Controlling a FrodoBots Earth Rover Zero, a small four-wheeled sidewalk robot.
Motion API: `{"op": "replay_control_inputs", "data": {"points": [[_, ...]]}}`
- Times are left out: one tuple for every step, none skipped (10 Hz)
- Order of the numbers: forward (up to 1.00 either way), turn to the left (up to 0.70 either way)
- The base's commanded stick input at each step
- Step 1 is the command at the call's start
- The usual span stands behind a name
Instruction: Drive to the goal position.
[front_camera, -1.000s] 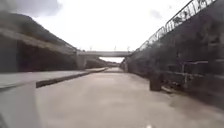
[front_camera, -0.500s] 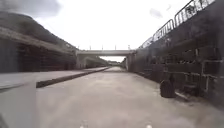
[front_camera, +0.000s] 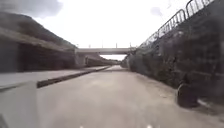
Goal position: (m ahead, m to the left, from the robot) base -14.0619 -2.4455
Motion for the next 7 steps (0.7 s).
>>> {"op": "replay_control_inputs", "data": {"points": [[1.0, 0.0], [1.0, 0.0], [1.0, 0.0], [1.0, 0.0], [1.0, 0.0], [1.0, 0.0], [1.0, 0.0]]}}
